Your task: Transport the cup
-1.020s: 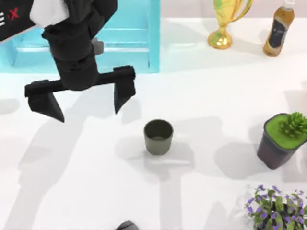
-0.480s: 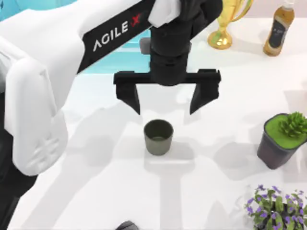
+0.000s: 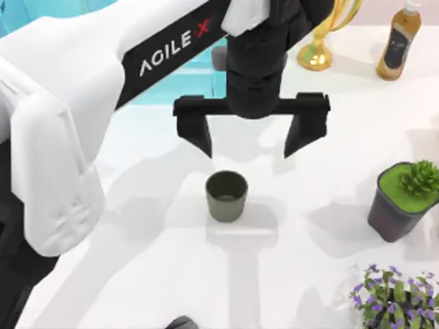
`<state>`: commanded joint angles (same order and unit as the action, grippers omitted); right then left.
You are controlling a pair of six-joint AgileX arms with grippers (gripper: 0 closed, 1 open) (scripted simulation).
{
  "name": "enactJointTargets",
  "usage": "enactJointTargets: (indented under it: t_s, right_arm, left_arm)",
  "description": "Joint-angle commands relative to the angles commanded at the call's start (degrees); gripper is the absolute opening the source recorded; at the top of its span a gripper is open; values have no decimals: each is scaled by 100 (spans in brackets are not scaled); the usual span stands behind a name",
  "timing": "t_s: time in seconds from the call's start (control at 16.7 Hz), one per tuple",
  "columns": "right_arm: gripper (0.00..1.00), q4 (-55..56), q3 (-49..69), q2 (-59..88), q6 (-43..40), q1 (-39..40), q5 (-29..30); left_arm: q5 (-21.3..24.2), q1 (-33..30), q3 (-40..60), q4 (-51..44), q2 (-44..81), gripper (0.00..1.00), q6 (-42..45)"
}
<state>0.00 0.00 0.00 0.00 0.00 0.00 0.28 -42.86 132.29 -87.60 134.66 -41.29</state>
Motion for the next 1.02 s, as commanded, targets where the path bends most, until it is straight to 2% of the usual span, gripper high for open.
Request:
enactJointTargets:
  t_s: [0.24,0.72,1.02]
  right_arm:
    - [100,0,0,0,0,0,0]
    - [100,0,0,0,0,0,0]
    - [100,0,0,0,0,0,0]
  left_arm:
    - [-9,-6,-393,379,-7,100,16]
    - [-8,-7,-2156,2156,9,100,14]
    - [-8,-9,-2266,2269,15,100,12]
